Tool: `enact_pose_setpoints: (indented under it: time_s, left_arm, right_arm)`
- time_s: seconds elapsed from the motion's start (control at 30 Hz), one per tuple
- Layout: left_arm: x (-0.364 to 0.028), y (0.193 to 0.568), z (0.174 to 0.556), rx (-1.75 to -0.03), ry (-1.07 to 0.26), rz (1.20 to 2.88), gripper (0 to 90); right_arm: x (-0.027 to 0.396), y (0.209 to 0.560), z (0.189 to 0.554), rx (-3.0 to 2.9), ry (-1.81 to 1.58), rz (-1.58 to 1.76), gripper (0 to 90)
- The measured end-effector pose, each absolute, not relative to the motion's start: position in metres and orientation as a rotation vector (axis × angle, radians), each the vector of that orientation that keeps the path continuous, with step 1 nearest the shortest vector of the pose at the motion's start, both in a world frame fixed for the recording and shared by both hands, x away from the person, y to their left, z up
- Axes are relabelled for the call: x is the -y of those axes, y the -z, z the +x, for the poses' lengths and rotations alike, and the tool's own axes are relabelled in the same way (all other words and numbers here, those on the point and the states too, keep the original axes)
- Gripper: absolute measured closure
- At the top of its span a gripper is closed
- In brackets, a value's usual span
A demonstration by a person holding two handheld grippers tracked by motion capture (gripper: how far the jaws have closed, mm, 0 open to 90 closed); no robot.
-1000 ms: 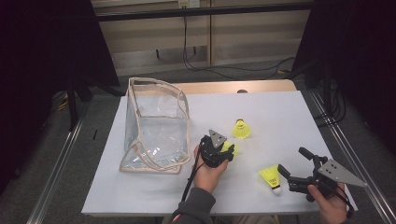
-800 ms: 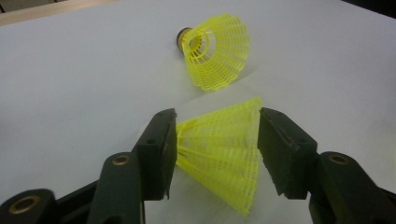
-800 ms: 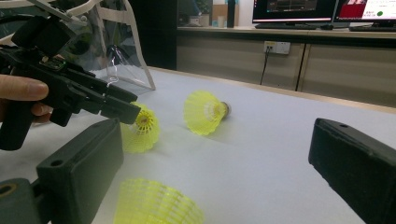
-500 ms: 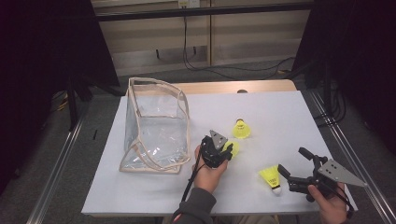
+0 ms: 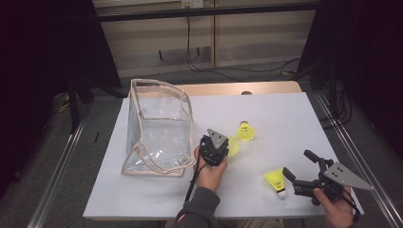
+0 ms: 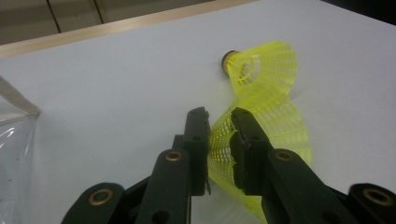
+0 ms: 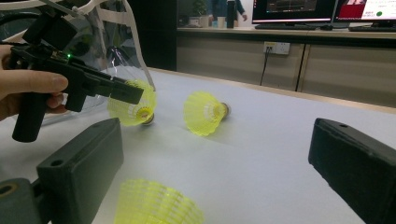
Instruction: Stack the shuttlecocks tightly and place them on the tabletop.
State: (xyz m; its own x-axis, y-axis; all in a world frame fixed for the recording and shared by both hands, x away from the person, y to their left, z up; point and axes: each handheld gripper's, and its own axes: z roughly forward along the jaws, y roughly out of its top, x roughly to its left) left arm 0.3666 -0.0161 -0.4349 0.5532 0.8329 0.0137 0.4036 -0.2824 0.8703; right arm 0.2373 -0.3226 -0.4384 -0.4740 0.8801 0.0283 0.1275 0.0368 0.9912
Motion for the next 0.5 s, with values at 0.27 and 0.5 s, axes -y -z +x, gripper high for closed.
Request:
enact_pose_setpoints:
  time_s: [0.27,0.5]
  left_arm:
    - [0.012,0.437,0.374,-1.084,-0.63,1.828,75.2]
    - [0.014,0.439,0.379,-1.086,-0.632,1.803,71.3]
  right_arm:
    - [0.323,0.439,0.237,-1.678,-1.496,1.029,2.8]
    - [0.323,0.439,0.237,-1.676,-1.497,1.033,2.8]
